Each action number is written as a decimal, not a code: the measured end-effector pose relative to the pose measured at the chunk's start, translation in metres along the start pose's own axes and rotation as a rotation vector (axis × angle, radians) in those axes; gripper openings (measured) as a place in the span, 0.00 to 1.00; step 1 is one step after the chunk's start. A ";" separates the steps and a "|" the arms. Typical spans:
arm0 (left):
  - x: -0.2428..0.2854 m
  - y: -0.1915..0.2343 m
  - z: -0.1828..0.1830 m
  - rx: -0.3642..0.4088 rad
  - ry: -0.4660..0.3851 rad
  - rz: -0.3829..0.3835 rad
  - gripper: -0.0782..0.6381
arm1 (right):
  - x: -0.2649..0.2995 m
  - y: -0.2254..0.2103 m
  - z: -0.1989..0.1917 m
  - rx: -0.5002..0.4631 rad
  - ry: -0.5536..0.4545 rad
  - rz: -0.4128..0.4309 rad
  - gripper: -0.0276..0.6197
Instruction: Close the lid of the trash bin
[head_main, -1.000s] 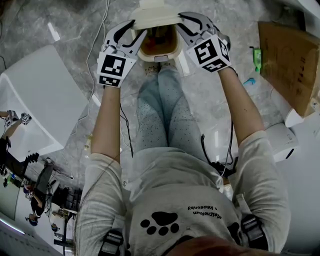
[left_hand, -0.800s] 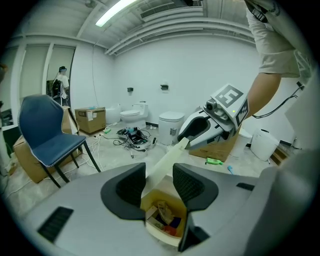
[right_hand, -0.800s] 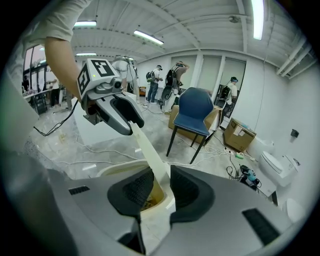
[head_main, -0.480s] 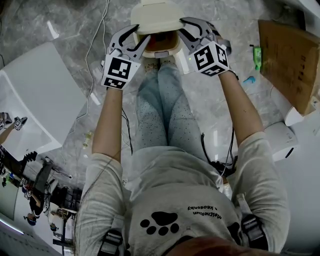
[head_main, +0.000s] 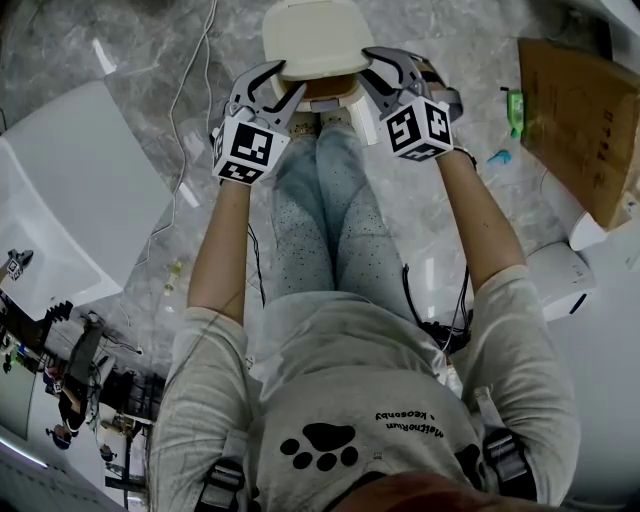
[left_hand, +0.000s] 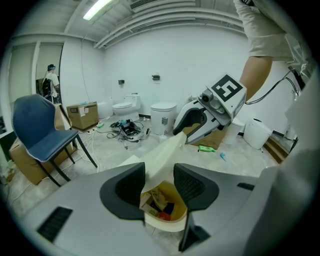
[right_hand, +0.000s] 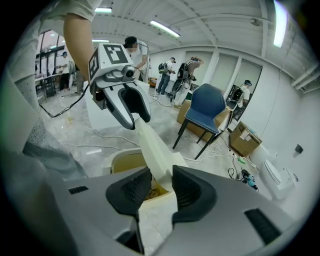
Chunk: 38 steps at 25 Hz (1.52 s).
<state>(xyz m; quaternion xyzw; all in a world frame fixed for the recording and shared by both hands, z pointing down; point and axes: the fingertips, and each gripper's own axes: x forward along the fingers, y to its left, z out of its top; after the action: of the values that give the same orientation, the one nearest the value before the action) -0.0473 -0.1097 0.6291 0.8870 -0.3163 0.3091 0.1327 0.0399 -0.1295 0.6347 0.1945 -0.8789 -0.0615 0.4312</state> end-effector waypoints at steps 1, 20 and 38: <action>0.000 -0.002 -0.002 0.003 0.004 -0.003 0.37 | 0.001 0.003 -0.001 -0.004 0.004 0.001 0.26; 0.012 -0.024 -0.047 0.111 0.098 -0.027 0.37 | 0.019 0.043 -0.030 -0.115 0.081 -0.001 0.29; 0.032 -0.045 -0.090 0.130 0.192 -0.047 0.37 | 0.040 0.082 -0.065 -0.253 0.205 -0.014 0.31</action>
<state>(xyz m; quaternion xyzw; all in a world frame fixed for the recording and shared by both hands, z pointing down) -0.0402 -0.0519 0.7168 0.8672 -0.2606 0.4093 0.1119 0.0454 -0.0660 0.7269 0.1502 -0.8140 -0.1544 0.5394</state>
